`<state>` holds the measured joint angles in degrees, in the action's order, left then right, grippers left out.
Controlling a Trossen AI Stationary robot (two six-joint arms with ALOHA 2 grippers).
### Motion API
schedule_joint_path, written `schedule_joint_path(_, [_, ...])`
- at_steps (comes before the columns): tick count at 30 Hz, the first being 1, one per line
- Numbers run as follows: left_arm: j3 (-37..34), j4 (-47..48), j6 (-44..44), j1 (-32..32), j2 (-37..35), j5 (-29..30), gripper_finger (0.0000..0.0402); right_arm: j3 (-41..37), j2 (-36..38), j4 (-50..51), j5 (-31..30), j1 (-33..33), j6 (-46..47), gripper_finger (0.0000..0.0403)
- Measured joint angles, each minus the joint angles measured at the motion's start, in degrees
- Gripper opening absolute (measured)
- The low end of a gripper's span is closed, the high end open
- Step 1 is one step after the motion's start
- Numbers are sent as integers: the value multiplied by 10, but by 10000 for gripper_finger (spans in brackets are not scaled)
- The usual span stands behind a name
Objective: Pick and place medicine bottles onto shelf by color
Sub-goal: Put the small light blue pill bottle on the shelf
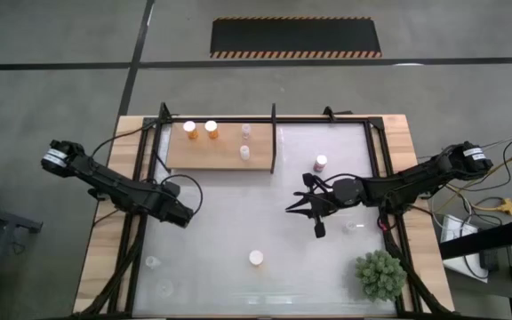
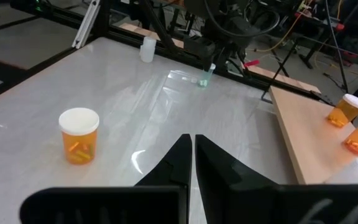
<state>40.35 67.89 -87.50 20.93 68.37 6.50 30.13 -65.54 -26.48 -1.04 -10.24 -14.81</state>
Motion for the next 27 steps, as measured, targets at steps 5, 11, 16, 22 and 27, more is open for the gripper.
schedule_joint_path(5, [5,-4,0,0,1,0,96,0,0,0,0,0,3,12])
schedule_joint_path(11, [83,-6,39,-4,5,7,99,0,0,0,0,0,14,12])
schedule_joint_path(16, [194,-7,150,-34,34,68,99,0,0,1,0,0,19,12])
schedule_joint_path(22, [329,-6,390,-120,116,107,100,0,0,2,0,0,23,12])
schedule_joint_path(27, [412,-4,620,-220,185,107,100,0,0,6,0,0,33,12])
